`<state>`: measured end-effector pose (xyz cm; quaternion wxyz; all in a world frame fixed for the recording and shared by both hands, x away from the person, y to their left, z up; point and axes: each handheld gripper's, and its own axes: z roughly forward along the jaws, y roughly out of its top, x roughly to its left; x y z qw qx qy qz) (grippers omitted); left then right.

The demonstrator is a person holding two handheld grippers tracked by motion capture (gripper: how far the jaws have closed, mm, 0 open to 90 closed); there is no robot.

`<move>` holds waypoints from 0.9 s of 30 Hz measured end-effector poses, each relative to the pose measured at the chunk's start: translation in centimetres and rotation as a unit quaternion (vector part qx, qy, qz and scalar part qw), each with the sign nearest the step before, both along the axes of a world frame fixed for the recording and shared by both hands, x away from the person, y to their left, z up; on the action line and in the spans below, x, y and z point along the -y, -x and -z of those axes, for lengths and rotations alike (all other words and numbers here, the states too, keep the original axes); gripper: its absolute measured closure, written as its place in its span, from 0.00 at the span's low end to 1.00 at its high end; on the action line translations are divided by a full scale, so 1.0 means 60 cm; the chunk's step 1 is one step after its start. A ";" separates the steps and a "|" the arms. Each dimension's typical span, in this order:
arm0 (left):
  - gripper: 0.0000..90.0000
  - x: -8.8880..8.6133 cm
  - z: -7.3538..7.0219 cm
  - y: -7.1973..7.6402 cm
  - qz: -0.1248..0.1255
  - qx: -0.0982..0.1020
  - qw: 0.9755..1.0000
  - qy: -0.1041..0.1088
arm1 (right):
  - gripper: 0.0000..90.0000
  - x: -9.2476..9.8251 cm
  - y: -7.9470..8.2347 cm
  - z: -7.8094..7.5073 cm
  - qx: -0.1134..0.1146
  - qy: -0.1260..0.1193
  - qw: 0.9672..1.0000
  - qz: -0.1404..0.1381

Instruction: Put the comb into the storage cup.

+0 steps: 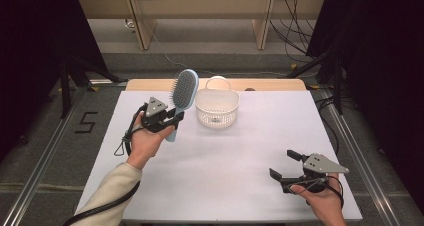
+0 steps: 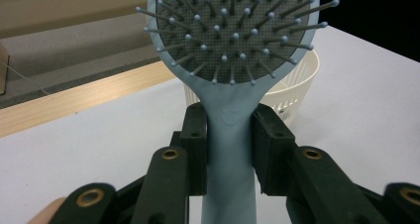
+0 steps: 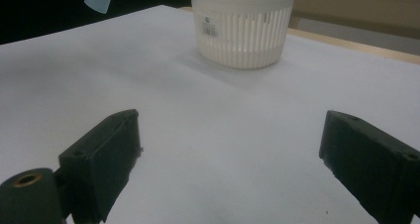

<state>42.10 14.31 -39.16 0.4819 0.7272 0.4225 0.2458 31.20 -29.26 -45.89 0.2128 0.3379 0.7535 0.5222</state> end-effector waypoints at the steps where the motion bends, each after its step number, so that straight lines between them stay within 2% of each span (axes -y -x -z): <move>1: 0.78 0.000 0.000 0.000 0.000 0.000 1.000 0.000 | 0.11 0.000 0.000 0.000 0.000 0.000 1.000 0.000; 27: 0.78 0.014 -0.009 -0.010 0.006 0.007 1.000 0.006 | 0.11 0.000 0.000 0.000 0.000 -0.001 1.000 -0.001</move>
